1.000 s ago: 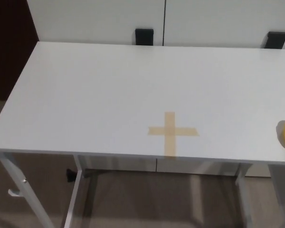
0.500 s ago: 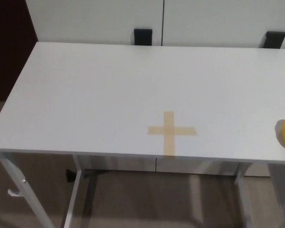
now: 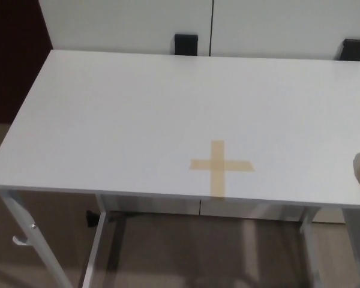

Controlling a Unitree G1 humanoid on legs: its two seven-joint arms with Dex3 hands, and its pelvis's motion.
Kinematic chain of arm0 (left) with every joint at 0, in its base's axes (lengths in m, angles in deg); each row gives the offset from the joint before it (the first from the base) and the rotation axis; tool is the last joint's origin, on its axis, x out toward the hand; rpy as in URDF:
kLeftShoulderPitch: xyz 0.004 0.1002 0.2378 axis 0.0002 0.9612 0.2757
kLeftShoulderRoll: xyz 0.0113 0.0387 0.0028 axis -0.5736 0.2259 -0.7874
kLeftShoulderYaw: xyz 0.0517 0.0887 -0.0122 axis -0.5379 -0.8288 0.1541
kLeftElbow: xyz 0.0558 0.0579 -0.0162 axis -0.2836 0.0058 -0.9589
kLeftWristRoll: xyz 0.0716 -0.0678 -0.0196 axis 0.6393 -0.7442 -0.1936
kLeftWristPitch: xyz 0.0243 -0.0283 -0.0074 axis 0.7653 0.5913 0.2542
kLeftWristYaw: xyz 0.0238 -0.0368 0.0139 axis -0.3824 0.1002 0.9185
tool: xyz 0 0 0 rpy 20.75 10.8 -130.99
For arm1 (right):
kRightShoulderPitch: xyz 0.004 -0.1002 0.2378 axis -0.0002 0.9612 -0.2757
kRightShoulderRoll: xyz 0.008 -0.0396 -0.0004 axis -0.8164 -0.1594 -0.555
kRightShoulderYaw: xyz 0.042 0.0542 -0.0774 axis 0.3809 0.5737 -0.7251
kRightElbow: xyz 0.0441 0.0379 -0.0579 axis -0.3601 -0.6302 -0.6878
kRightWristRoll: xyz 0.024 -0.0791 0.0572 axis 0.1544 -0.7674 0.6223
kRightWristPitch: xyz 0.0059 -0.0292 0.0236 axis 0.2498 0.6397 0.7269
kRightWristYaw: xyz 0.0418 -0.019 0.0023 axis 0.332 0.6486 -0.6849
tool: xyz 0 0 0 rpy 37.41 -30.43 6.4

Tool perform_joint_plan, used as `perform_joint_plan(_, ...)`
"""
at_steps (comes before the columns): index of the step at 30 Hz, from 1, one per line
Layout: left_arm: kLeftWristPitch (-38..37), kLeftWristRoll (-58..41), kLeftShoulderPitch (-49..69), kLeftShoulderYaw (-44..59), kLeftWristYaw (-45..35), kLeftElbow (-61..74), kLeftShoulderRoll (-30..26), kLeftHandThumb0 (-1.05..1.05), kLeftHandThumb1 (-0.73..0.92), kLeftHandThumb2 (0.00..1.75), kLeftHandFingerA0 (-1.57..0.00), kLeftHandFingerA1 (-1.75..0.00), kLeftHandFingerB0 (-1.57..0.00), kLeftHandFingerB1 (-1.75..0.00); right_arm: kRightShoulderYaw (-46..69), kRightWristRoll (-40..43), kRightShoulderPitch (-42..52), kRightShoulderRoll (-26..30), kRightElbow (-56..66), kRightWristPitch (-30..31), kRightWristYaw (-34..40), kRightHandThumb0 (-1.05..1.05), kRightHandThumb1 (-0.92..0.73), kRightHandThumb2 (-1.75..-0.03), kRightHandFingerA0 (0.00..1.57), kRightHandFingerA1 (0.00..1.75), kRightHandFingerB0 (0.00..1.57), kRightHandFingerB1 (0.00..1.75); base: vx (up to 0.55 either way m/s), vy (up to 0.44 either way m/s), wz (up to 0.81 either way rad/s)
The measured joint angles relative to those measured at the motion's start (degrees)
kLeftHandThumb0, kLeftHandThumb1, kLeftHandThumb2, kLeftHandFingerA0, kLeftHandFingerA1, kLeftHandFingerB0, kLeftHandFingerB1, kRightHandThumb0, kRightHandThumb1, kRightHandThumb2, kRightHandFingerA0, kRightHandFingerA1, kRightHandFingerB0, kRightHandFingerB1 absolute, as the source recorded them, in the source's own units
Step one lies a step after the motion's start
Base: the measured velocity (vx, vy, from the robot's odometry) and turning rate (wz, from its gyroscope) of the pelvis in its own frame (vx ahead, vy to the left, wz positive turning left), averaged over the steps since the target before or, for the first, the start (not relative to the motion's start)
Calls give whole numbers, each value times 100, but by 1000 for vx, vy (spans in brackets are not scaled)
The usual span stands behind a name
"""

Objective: The robot uses its right hand to push the yellow duck toy to the center of the white desk.

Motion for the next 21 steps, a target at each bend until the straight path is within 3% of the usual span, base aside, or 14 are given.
perform_joint_plan(1, 0, 0, 2, 0, 0, -1, 2, 49, -38, 173, -126, -106, -117, -101, -80, -29, -9, -30, 26, 24, 14, -88, -80, -120, 2, 44, 13, 46, 0, 0, 0)
perform_joint_plan(2, 0, 0, 7, -1, 1, -4, 6, 54, -28, 175, -130, -105, -126, -103, -232, -91, -15, -82, 52, 69, 44, -89, -80, -91, 13, 43, 15, 39, 0, 0, 0)
perform_joint_plan(4, 0, 1, 18, -4, 0, -7, 7, 54, -28, 175, -130, -105, -126, -103, -483, -202, -36, -199, 37, 124, 89, -89, -80, -91, 13, 43, 15, 39, 0, 0, 0)
perform_joint_plan(5, 0, 1, 20, -3, 0, -3, 8, 56, -30, 173, -134, -103, -121, -100, -566, -241, -48, -256, 16, 135, 108, -90, -92, -73, 19, 39, 14, 33, 0, 0, 0)
perform_joint_plan(6, 0, -2, 20, 2, 0, 17, 12, 56, -30, 173, -134, -103, -121, -100, -741, -331, -82, -390, -82, 145, 160, -90, -92, -73, 19, 39, 14, 33, 0, 0, 0)
perform_joint_plan(7, 0, -3, 21, 3, 0, 20, 12, 58, -32, 171, -122, -106, -122, -102, -785, -356, -92, -417, -112, 149, 173, -37, -46, -111, 0, 50, 0, 49, 0, 0, 0)
perform_joint_plan(8, 0, -5, 23, 6, 0, 24, 12, 58, -32, 171, -122, -106, -122, -102, -858, -400, -116, -465, -173, 155, 195, -37, -46, -111, 0, 50, 0, 49, 0, 0, 0)
perform_joint_plan(9, 0, -5, 24, 10, 0, 26, 13, 52, -33, 175, -126, -107, -121, -100, -907, -431, -138, -498, -223, 159, 213, -81, -76, -118, 3, 45, 2, 38, 0, 0, 0)
perform_joint_plan(11, 0, -3, 27, 8, 0, 23, 12, 52, -33, 175, -126, -107, -121, -100, -1052, -521, -223, -564, -379, 193, 254, -81, -76, -118, 3, 45, 2, 38, 0, 0, 0)
perform_joint_plan(12, 0, -2, 20, 3, 1, 13, 12, 59, -33, 175, -125, -107, -123, -99, -1121, -551, -258, -603, -461, 213, 258, -90, -83, -119, 4, 45, 6, 37, 0, 0, 0)
perform_joint_plan(13, 0, -1, 16, 1, 1, 10, 13, 59, -33, 175, -125, -107, -123, -99, -1141, -561, -264, -617, -486, 220, 258, -90, -83, -119, 4, 45, 6, 37, 0, 0, 0)
perform_joint_plan(14, 0, 1, 7, -3, 1, 0, 13, 50, -35, 175, -127, -107, -119, -101, -1211, -601, -274, -661, -573, 251, 258, -76, -76, -118, 3, 45, 4, 39, 0, 0, 0)
perform_joint_plan(20, 0, -5, -13, 2, -1, 6, 12, 59, -30, 173, -128, -107, -122, -101, -1444, -728, -356, -854, -756, 384, 327, -77, -78, -118, 4, 47, 0, 36, 0, 0, 0)
perform_joint_plan(21, 0, -4, -16, 2, -1, 5, 12, 62, -39, 175, -134, -100, -131, -96, -1462, -739, -361, -873, -773, 396, 339, -75, -78, -118, 3, 46, 1, 32, 0, 0, 0)
